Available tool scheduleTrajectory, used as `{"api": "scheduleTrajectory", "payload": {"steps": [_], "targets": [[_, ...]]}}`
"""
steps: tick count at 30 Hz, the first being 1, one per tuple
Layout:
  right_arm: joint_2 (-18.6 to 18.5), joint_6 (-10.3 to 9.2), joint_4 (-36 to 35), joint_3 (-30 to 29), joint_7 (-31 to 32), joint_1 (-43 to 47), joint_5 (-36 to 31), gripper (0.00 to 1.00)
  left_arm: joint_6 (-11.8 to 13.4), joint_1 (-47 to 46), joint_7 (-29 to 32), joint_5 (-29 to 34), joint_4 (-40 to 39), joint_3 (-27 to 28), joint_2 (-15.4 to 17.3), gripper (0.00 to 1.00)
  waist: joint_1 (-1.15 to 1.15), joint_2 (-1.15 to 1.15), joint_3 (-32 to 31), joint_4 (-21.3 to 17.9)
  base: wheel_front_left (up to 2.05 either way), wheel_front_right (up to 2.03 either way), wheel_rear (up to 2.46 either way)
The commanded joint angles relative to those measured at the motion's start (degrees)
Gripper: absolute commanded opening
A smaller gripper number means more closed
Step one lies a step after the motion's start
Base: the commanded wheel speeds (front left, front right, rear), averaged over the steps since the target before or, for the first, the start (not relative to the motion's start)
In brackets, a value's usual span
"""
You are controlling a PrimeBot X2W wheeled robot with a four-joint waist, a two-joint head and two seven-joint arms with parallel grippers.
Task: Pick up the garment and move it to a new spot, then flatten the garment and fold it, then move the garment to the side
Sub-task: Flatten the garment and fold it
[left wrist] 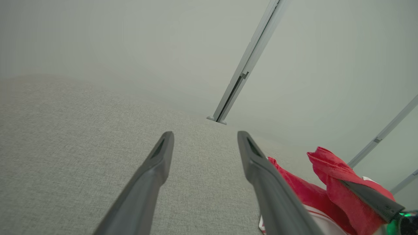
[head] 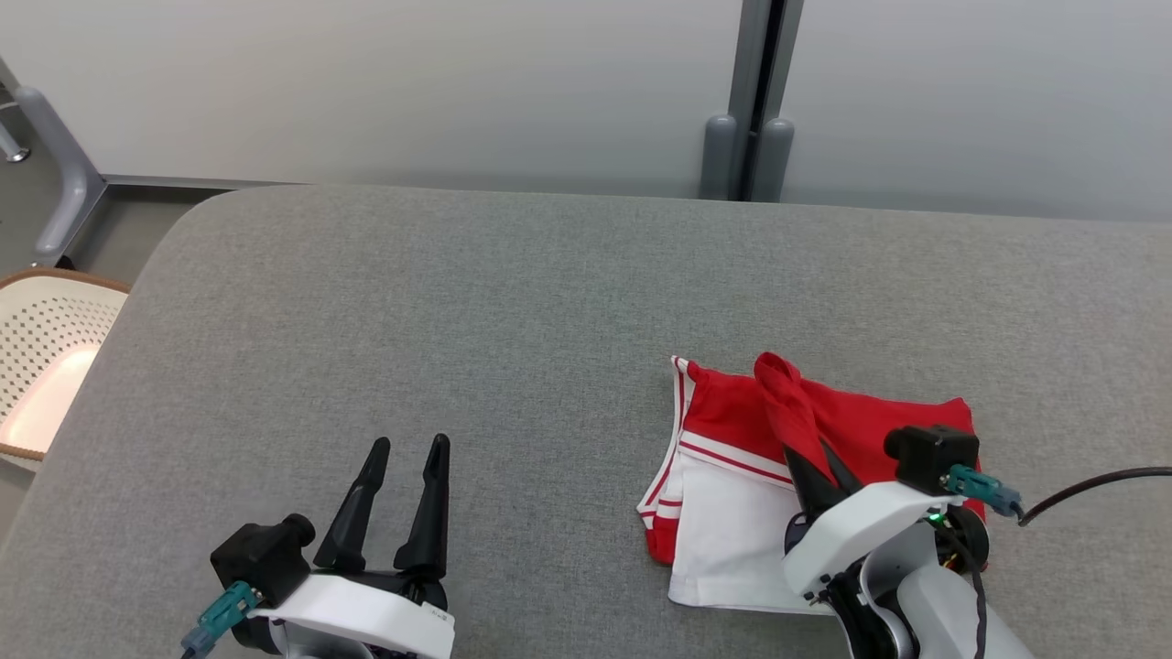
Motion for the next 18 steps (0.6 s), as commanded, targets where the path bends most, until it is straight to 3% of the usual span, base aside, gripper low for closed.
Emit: {"api": "scheduleTrajectory", "payload": {"steps": [1, 13, 15, 18], "targets": [[-0.08, 0.0, 1.91, 0.85, -1.08, 0.33, 0.91, 0.0, -0.28, -0.69, -0.06, -0.4, 0.14, -0.24, 0.19, 1.0, 0.0, 0.0, 0.47, 1.01, 0.0, 0.0, 0.0], [-0.02, 0.0, 9.28, 8.84, -6.17, -2.44, 8.5, 0.0, -0.08, -0.68, -0.06, -1.16, 0.62, -1.05, 0.19, 1.0, 0.0, 0.0, 1.08, 3.14, 0.0, 0.0, 0.0], [-0.02, 0.0, 10.43, 9.97, -6.68, -3.02, 9.4, 1.0, -0.03, -0.73, -0.06, -1.36, 0.66, -1.15, 0.2, 1.0, 0.0, 0.0, 1.11, 3.33, 0.0, 0.0, 0.0], [-0.02, 0.0, 11.01, 12.69, -7.15, -3.55, 10.98, 1.0, -0.02, -0.74, -0.06, -1.36, 0.88, -1.41, 0.19, 1.0, 0.0, 0.0, 1.22, 3.41, 0.0, 0.0, 0.0]]}}
